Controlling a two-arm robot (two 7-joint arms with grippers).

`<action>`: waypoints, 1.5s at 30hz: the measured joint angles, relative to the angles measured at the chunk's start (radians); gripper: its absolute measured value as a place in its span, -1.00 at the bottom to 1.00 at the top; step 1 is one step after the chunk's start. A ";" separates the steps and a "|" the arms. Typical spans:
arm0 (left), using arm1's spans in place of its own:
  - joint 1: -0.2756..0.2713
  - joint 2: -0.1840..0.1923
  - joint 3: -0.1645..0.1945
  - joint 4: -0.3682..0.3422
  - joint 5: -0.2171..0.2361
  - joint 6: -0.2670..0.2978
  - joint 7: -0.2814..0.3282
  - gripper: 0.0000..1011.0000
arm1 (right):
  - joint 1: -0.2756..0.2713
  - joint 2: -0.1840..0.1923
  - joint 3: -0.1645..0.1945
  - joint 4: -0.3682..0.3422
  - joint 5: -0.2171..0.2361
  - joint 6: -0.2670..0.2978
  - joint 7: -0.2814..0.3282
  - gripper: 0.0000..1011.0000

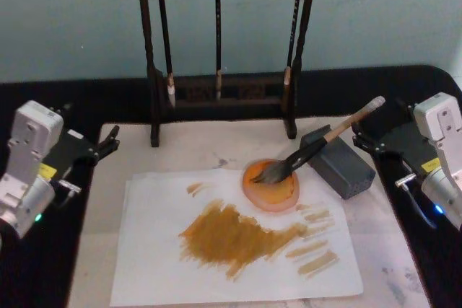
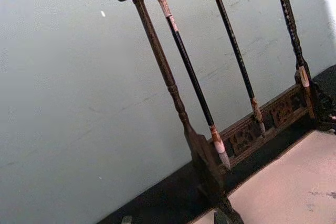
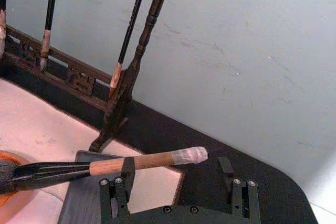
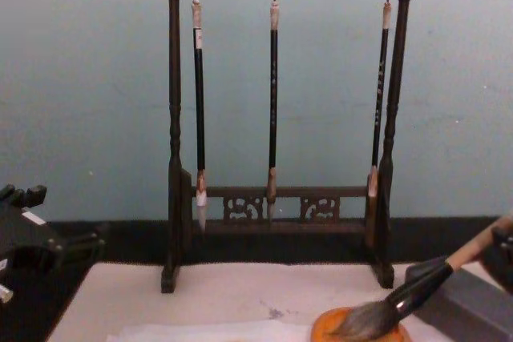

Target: Pick up the brush from the inkstone, write on the paper, then place the brush back to its original position.

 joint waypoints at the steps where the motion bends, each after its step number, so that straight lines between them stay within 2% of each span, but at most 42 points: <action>1: 0.000 0.000 0.000 0.000 0.000 0.000 0.000 1.00 | 0.000 0.000 0.000 0.000 0.000 0.000 0.000 0.98; 45: 0.000 0.000 0.000 0.000 0.000 0.000 0.000 1.00 | -0.002 -0.002 0.004 0.000 0.000 0.000 0.003 0.98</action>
